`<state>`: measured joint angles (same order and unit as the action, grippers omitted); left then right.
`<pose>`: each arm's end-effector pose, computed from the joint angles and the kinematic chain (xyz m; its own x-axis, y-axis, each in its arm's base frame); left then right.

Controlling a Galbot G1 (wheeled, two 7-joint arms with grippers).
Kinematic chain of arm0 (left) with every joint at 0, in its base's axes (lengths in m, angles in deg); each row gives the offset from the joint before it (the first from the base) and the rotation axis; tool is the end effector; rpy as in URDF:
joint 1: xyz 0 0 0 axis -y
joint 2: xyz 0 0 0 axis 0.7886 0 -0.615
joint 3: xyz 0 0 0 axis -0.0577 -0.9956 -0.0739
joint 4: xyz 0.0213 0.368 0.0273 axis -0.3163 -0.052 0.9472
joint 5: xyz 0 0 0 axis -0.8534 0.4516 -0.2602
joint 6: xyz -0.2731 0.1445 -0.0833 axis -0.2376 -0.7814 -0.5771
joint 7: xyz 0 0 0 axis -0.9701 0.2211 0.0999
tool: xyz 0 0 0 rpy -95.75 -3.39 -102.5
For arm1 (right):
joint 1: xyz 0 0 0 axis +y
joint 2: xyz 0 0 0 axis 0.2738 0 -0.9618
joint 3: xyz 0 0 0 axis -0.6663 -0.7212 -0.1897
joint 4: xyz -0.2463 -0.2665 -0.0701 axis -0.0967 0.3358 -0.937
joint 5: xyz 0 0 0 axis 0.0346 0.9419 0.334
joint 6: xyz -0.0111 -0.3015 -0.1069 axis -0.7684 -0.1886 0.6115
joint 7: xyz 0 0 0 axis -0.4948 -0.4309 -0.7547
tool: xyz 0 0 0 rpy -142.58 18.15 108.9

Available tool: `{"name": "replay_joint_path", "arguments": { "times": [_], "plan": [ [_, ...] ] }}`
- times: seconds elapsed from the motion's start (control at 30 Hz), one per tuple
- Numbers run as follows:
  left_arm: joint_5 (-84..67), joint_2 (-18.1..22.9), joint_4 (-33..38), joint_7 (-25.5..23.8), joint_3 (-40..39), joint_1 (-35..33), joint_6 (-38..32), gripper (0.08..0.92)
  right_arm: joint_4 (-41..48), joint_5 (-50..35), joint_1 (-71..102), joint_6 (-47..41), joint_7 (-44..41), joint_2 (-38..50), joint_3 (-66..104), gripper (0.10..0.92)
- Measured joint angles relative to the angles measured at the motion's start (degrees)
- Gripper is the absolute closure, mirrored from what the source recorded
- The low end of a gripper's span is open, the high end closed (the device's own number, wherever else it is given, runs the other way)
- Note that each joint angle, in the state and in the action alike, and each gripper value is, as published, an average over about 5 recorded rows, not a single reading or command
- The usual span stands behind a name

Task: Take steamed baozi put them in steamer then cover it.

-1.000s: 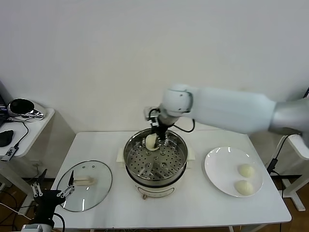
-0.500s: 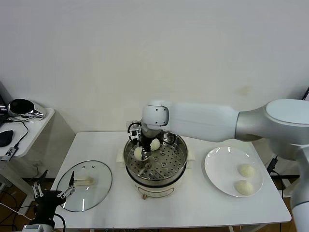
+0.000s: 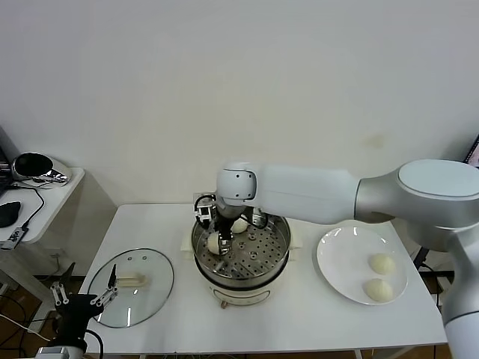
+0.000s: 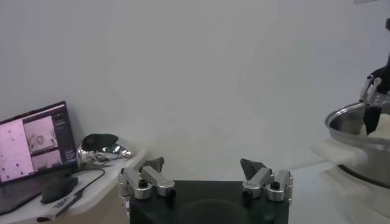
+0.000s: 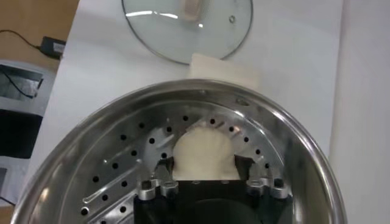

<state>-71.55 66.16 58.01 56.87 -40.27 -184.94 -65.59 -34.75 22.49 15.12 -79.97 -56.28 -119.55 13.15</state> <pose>0.0804 0.1263 -0.2809 -0.9927 -0.1176 0.0255 -0.1046 0.9482 0.3000 0.5140 0.1758 -0.0774 -0.1338 -0.2478 0.9595 -0.9570 -0.2191 -0.1900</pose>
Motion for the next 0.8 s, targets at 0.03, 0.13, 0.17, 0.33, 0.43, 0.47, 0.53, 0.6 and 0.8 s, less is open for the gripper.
{"name": "replay_joint_path", "arguments": {
  "times": [0.03, 0.13, 0.17, 0.33, 0.43, 0.47, 0.53, 0.6, 0.8],
  "plan": [
    [0.0, 0.0, 0.1, 0.0, -0.1, 0.1, 0.1, 0.177, -0.5, 0.1, -0.5, 0.2, -0.4, 0.5, 0.1, 0.21],
    [0.1, -0.1, 0.4, -0.1, -0.2, 0.1, 0.2, 0.177, -2.4, 0.4, -2.3, 0.7, -1.9, 2.8, 0.1, 0.204],
    [0.1, -0.2, 0.5, -0.1, -0.2, 0.1, 0.2, 0.177, -3.2, 0.5, -3.1, 1.0, -2.5, 3.8, 0.0, 0.203],
    [0.1, -0.5, 0.6, -0.1, -0.3, 0.0, 0.2, 0.177, -8.4, 2.7, -7.2, 3.1, -6.0, 11.1, -1.1, 0.203],
    [0.2, -0.7, 0.7, -0.1, -0.4, -0.2, 0.2, 0.177, -11.6, 5.3, -9.2, 5.2, -8.5, 16.7, -1.8, 0.203],
    [0.3, -0.7, 0.7, -0.1, -0.5, -0.4, 0.2, 0.177, -12.6, 6.4, -9.6, 6.1, -9.4, 18.8, -1.9, 0.203],
    [0.5, -0.7, 0.7, -0.1, -0.7, -0.6, 0.2, 0.177, -14.4, 8.8, -10.2, 7.8, -11.1, 23.1, -2.1, 0.203],
    [0.7, -0.6, 0.8, -0.1, -0.9, -0.9, 0.2, 0.177, -16.0, 11.4, -10.5, 9.6, -12.6, 27.4, -2.1, 0.203],
    [1.2, -0.2, 1.1, -0.1, -1.1, -1.6, 0.0, 0.177, -19.5, 20.1, -9.1, 15.3, -16.2, 39.3, -1.2, 0.203]
  ]
}}
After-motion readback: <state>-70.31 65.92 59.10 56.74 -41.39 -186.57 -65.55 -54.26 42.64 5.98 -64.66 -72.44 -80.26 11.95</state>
